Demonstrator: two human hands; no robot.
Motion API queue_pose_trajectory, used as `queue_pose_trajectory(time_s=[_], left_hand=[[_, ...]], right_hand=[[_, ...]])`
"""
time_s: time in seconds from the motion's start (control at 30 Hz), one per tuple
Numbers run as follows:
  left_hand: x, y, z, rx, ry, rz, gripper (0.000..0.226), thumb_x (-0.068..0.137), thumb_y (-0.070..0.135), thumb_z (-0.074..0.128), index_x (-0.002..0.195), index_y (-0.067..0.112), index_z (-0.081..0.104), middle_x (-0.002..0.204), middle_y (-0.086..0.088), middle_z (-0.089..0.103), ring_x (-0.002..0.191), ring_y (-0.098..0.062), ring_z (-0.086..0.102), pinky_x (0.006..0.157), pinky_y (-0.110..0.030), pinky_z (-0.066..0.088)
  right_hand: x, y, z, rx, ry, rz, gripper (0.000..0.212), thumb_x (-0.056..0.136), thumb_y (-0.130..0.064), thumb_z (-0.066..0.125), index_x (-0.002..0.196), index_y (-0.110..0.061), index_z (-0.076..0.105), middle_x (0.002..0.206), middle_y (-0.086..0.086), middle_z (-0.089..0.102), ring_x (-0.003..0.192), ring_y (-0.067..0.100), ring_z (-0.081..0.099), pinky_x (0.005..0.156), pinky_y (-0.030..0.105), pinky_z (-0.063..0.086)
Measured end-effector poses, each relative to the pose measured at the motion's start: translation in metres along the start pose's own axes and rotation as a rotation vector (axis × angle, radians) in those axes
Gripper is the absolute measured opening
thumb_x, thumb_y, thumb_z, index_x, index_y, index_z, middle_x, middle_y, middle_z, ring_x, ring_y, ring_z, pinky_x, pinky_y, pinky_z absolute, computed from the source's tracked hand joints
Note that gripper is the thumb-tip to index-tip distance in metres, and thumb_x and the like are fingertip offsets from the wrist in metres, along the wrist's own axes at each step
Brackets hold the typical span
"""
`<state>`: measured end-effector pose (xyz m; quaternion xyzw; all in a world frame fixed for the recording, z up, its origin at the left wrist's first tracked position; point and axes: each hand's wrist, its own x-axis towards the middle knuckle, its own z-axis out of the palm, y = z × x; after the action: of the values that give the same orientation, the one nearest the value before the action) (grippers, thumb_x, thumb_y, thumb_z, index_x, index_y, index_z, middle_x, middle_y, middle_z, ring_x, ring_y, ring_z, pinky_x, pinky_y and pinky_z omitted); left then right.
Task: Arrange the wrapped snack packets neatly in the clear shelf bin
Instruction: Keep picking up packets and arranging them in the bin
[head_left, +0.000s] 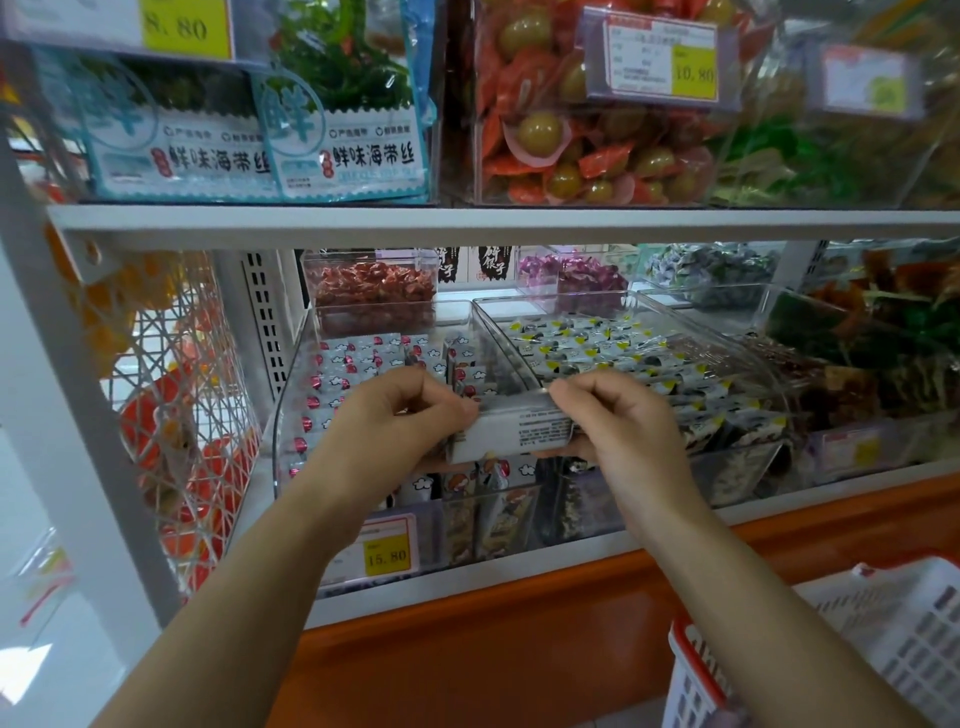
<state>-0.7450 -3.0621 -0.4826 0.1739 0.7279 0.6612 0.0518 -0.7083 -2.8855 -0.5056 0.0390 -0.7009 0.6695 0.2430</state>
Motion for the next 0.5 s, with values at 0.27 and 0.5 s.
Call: queue_pose_trajectory(time_s=[0.27, 0.5], left_hand=[[-0.0022, 0.0013, -0.0016, -0.001, 0.090, 0.035, 0.021, 0.084, 0.015, 0.062, 0.071, -0.001, 0.064, 0.062, 0.002, 0.066, 0.054, -0.008, 0.065, 0.047, -0.015, 0.050], [-0.0010, -0.0035, -0.0038, 0.126, 0.003, 0.048, 0.013, 0.081, 0.015, 0.066, 0.094, 0.016, 0.067, 0.095, -0.005, 0.066, 0.073, -0.005, 0.066, 0.061, -0.010, 0.049]], right_hand=[[0.0011, -0.0001, 0.0019, 0.060, -0.048, 0.018, 0.024, 0.089, -0.008, 0.059, 0.069, -0.015, 0.069, 0.070, -0.001, 0.069, 0.072, 0.015, 0.070, 0.057, 0.026, 0.057], [0.0061, 0.0001, -0.0050, 0.128, 0.016, 0.139, 0.025, 0.088, -0.008, 0.061, 0.064, -0.007, 0.069, 0.069, 0.011, 0.069, 0.068, 0.025, 0.071, 0.050, 0.029, 0.057]])
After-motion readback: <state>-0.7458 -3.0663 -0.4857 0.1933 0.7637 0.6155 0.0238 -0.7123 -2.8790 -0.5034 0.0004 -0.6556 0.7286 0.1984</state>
